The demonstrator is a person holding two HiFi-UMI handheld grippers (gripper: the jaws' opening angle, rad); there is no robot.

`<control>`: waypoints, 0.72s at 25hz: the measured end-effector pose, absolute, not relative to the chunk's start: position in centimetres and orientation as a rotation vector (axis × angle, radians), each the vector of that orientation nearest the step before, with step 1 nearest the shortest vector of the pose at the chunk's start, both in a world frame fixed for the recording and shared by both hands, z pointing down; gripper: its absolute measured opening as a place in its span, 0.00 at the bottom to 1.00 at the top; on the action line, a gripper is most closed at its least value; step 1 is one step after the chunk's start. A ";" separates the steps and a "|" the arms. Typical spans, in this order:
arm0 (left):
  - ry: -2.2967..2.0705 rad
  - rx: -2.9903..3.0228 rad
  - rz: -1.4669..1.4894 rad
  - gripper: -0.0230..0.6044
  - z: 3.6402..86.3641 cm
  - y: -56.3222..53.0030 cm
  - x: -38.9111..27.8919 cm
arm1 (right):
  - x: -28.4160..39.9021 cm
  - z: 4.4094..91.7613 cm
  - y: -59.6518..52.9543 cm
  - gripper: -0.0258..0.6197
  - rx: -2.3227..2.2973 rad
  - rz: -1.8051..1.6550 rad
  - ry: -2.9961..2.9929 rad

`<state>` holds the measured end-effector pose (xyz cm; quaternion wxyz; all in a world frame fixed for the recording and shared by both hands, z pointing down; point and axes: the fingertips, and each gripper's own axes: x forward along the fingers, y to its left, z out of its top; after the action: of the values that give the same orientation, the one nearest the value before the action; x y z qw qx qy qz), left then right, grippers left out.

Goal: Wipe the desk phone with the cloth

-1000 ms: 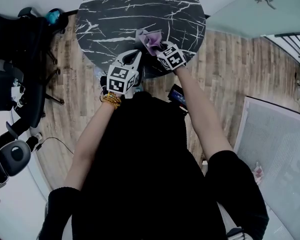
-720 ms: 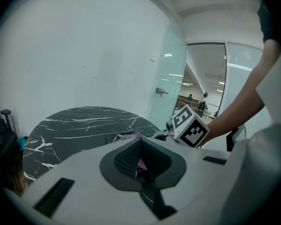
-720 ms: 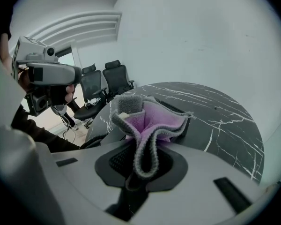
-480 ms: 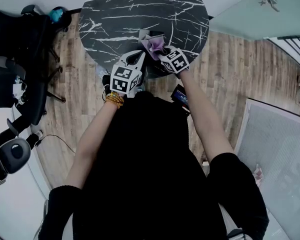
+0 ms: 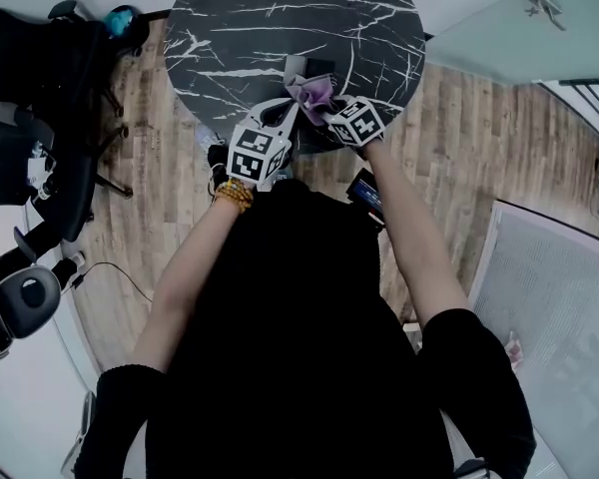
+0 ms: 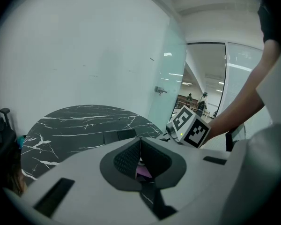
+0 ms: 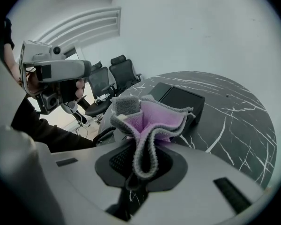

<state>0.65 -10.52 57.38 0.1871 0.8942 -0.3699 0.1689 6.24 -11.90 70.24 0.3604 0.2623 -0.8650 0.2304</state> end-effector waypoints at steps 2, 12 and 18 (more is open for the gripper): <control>-1.043 2.514 0.477 0.06 57.4 -10.5 0.5 | 6.1 70.4 -11.6 0.12 0.662 0.609 -2.224; -1.038 2.513 0.480 0.06 57.5 -10.2 0.1 | 5.7 71.3 -9.8 0.12 0.592 0.689 -2.202; -1.039 2.508 0.480 0.06 57.6 -10.1 -0.1 | 5.7 71.5 -9.4 0.12 0.578 0.699 -2.182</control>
<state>-0.13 -10.10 57.63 0.1911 0.8930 -0.3700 0.1709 5.73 -9.38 71.52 0.3795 0.2262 -0.8544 0.2735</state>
